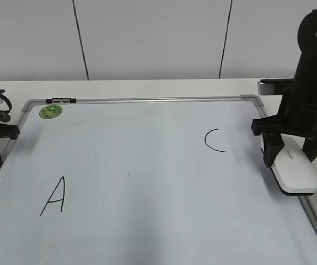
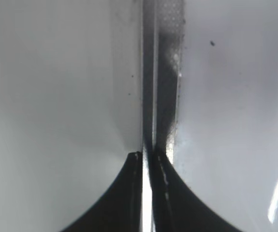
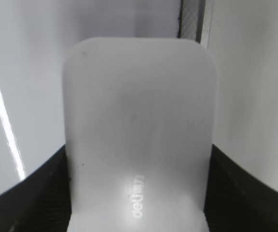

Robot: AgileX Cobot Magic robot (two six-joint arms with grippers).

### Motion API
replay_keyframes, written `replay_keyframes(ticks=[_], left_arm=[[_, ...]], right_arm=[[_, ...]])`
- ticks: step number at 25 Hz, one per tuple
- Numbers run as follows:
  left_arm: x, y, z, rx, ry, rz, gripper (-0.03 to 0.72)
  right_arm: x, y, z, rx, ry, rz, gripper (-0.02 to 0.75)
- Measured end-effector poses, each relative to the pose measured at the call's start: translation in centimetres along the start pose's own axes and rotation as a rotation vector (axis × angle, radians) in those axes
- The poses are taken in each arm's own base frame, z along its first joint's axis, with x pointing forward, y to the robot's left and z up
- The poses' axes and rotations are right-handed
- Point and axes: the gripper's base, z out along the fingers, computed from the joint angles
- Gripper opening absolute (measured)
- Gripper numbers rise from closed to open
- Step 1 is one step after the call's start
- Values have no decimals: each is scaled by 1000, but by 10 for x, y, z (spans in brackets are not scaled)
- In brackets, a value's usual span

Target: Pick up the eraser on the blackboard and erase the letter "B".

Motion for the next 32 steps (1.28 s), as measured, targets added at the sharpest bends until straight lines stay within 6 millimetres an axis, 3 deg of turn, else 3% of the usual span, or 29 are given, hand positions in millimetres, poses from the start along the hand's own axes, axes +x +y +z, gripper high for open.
replay_keyframes(ticks=[13,22,32], left_arm=[[-1,0,0,2,-2,-1,17],[-1,0,0,2,-2,-1,17],[-1,0,0,3,-2,-2,17]], right_arm=[[-3,0,7,-3,9,4,513],[-12,1,7,-16,-88,4,512],[-31,4,22,-14,-75,4,512]])
